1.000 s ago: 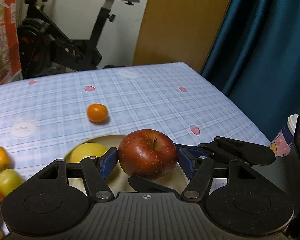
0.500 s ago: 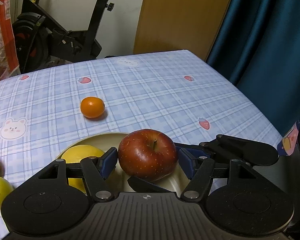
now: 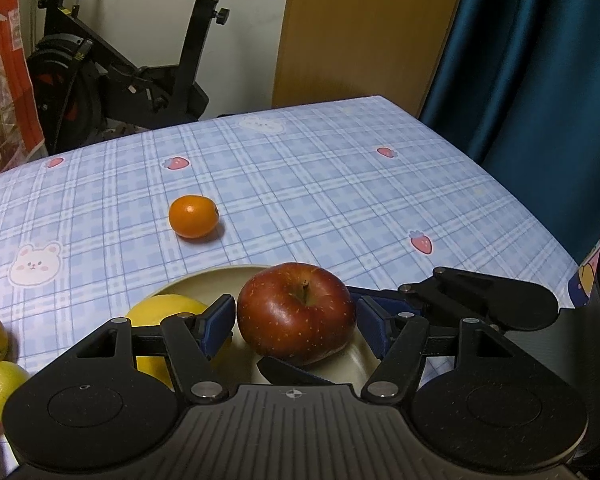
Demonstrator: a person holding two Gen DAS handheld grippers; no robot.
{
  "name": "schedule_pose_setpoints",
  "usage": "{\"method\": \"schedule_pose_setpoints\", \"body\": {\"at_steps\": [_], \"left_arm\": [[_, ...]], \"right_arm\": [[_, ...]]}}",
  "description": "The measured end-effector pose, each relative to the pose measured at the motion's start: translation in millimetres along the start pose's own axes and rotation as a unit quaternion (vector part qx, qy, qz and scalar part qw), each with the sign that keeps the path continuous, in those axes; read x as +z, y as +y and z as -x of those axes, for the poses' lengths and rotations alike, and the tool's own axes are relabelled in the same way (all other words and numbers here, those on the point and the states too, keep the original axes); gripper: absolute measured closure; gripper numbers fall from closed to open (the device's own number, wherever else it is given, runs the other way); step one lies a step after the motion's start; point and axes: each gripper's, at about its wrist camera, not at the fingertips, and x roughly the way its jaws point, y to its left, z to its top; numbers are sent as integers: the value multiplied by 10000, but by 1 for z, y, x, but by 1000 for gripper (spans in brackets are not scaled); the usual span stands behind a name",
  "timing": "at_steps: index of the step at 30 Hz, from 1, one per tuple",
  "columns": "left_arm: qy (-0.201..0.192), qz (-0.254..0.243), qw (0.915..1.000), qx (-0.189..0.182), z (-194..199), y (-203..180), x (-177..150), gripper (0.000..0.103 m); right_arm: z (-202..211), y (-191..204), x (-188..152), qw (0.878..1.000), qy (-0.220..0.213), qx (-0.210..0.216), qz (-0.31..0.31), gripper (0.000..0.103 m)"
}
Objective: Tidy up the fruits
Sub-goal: 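Carry the red apple with the right gripper onto the cream plate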
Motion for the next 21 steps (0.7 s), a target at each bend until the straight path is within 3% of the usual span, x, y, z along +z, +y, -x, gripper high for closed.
{"method": "schedule_pose_setpoints", "body": {"at_steps": [21], "left_arm": [[-371, -156, 9990, 195, 24, 2, 2, 34]], "right_arm": [[-12, 4, 2, 9999, -108, -67, 74, 38]]}}
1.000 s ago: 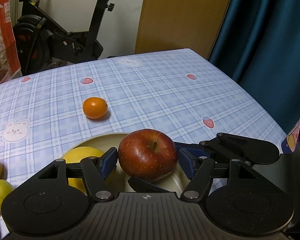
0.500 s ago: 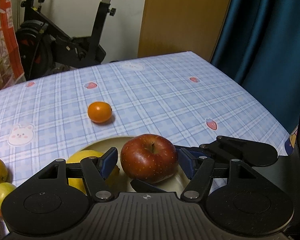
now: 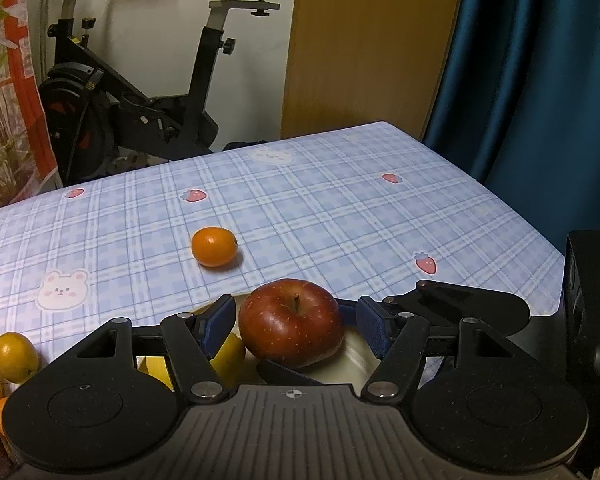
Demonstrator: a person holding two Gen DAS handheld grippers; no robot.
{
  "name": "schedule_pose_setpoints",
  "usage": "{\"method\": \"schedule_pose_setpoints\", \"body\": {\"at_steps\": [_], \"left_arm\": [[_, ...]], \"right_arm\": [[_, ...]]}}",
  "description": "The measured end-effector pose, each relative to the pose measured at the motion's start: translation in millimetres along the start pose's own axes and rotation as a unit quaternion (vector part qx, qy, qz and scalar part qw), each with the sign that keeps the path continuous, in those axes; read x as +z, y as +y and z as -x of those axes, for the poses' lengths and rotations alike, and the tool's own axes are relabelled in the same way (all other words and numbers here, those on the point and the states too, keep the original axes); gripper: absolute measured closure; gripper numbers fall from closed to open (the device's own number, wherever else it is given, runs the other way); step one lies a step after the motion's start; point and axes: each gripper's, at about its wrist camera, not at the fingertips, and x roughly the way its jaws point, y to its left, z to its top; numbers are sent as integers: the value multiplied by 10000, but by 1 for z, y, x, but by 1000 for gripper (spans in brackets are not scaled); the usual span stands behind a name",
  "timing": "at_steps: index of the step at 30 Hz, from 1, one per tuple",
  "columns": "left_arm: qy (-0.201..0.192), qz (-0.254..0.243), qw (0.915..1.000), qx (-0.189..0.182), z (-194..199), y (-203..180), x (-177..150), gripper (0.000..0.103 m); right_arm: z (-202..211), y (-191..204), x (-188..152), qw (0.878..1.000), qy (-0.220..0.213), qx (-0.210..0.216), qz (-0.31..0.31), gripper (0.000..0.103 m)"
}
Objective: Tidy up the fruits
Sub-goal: 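Carry the red apple with the right gripper onto the cream plate, then open the right gripper and lift away from the apple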
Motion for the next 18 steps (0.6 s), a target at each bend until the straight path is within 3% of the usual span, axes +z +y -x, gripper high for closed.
{"method": "schedule_pose_setpoints", "body": {"at_steps": [8, 18], "left_arm": [[-84, 39, 9998, 153, 11, 6, -4, 34], [-274, 255, 9987, 357, 38, 16, -12, 34]], "right_arm": [[3, 5, 2, 9999, 92, -98, 15, 37], [28, 17, 6, 9998, -151, -121, -23, 36]]}}
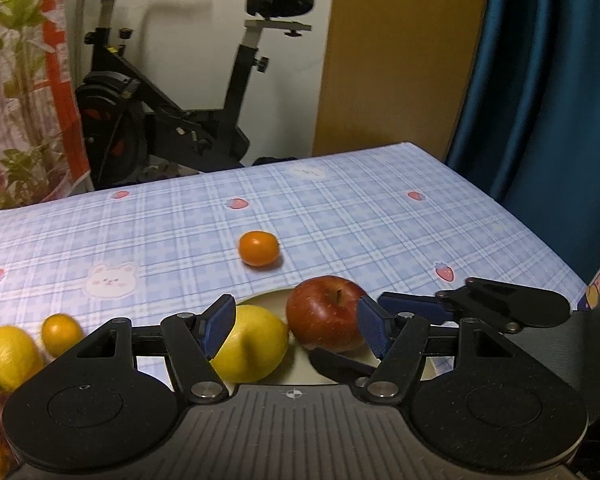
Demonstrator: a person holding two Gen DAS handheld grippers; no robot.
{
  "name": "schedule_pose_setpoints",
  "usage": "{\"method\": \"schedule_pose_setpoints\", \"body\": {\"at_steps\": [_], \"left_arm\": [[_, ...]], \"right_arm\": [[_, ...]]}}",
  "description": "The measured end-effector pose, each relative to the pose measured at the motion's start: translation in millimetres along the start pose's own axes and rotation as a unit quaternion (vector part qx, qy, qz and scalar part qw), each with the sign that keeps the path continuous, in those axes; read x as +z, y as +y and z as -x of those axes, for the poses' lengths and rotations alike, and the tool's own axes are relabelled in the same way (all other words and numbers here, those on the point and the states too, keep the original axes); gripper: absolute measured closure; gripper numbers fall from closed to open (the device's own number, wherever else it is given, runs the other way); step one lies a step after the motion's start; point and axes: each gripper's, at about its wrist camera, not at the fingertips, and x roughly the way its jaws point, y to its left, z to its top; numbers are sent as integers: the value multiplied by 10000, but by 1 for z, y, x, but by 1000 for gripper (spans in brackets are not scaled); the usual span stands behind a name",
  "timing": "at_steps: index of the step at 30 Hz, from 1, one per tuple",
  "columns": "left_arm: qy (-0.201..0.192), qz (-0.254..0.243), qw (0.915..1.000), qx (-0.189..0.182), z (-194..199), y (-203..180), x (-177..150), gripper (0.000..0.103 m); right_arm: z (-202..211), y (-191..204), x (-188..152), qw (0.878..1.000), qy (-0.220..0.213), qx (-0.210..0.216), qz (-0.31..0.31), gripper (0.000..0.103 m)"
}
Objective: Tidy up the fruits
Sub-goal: 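Open the right gripper and lift away from the apple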
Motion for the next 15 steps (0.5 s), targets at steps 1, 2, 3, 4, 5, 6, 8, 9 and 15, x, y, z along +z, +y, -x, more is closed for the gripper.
{"method": "schedule_pose_setpoints", "body": {"at_steps": [1, 2, 3, 4, 5, 6, 8, 9, 15], "left_arm": [[1, 28, 10000, 56, 4, 2, -2, 34], [1, 53, 9999, 116, 8, 4, -4, 34], [-26, 97, 9998, 161, 13, 6, -6, 34], [-49, 153, 9996, 211, 18, 9, -7, 34], [-70, 212, 9994, 247, 23, 13, -10, 34], [-96, 289, 9992, 275, 29, 17, -13, 34], [-142, 424, 9985, 323, 40, 26, -18, 34], [-171, 478, 9981, 363, 46, 30, -21, 34], [-427, 833, 9933, 682, 89, 60, -35, 34]], "right_arm": [[3, 2, 0, 10000, -22, 5, -5, 36], [5, 4, 0, 10000, -45, 19, -31, 36], [8, 6, 1, 9999, -46, 69, -78, 36], [10, 8, 1, 9999, -36, 104, -102, 36], [12, 11, 1, 9999, -37, 128, -110, 36], [14, 13, 1, 9998, -46, 146, -103, 36], [19, 21, -1, 9997, -68, 209, -88, 36], [21, 24, -1, 9997, -87, 233, -84, 36], [28, 45, -2, 9983, -160, 559, -99, 36]]}}
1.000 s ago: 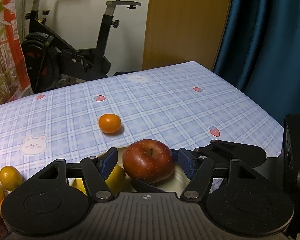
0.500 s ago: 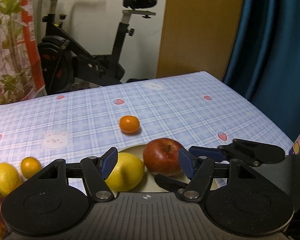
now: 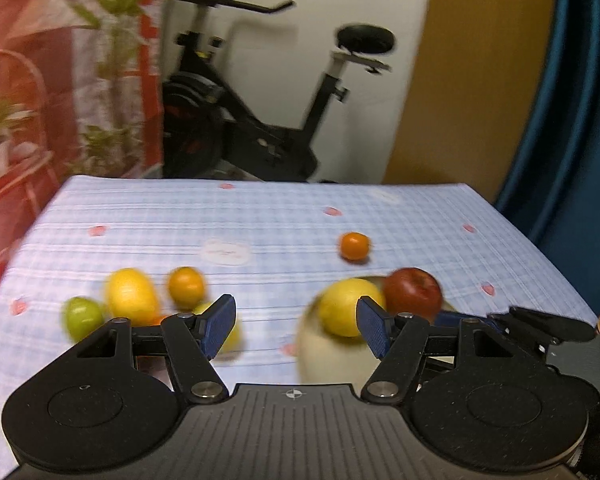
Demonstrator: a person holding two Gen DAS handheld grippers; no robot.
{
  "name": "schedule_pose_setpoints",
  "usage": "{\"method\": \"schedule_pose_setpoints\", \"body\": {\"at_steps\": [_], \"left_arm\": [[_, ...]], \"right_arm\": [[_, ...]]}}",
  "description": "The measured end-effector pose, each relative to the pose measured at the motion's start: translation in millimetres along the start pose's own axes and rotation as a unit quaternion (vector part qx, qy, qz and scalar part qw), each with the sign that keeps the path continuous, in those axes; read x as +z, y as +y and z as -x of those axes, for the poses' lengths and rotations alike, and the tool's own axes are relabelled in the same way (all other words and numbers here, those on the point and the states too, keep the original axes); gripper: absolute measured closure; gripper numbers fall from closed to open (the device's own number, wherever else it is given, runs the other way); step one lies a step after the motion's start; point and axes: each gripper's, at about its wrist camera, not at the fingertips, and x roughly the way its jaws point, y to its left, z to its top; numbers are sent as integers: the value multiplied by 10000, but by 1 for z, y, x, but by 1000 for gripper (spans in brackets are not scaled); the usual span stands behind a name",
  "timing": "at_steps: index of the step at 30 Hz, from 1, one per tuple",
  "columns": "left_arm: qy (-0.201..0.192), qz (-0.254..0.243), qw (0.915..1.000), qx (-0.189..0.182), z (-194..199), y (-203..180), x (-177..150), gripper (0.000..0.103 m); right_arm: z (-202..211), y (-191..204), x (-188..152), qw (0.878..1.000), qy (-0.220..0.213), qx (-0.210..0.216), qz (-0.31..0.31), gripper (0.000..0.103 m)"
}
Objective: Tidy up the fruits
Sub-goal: 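Open the right gripper and lift away from the apple, then move the right tool to the cluster over a small olive-green fruit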
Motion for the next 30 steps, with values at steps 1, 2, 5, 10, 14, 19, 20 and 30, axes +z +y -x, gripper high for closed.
{"method": "schedule_pose_setpoints", "body": {"at_steps": [1, 2, 5, 10, 14, 19, 20, 30], "left_arm": [[-36, 90, 9999, 66, 6, 8, -1, 34], [-65, 201, 9997, 130, 13, 16, -3, 34], [-142, 489, 9981, 335, 30, 38, -9, 34], [-153, 797, 9952, 552, 50, 69, -17, 34], [-153, 873, 9939, 660, 59, 83, -21, 34], [-182, 1035, 9923, 655, 68, 102, -28, 34], [-190, 1041, 9923, 649, 69, 104, -27, 34], [-309, 899, 9926, 757, 75, 134, -21, 34]], "right_arm": [[0, 4, 0, 10000, 8, 56, 13, 36], [-1, 7, -1, 10000, 19, 94, 30, 36], [-2, 16, -3, 9997, 28, 227, 87, 36], [-2, 26, -4, 9988, 21, 434, 204, 36], [-4, 35, -6, 9982, 80, 510, 297, 36], [-8, 42, -8, 9976, 174, 551, 371, 36], [-9, 43, -8, 9975, 188, 558, 382, 36], [-29, 61, 1, 9954, 357, 673, 581, 36]]}}
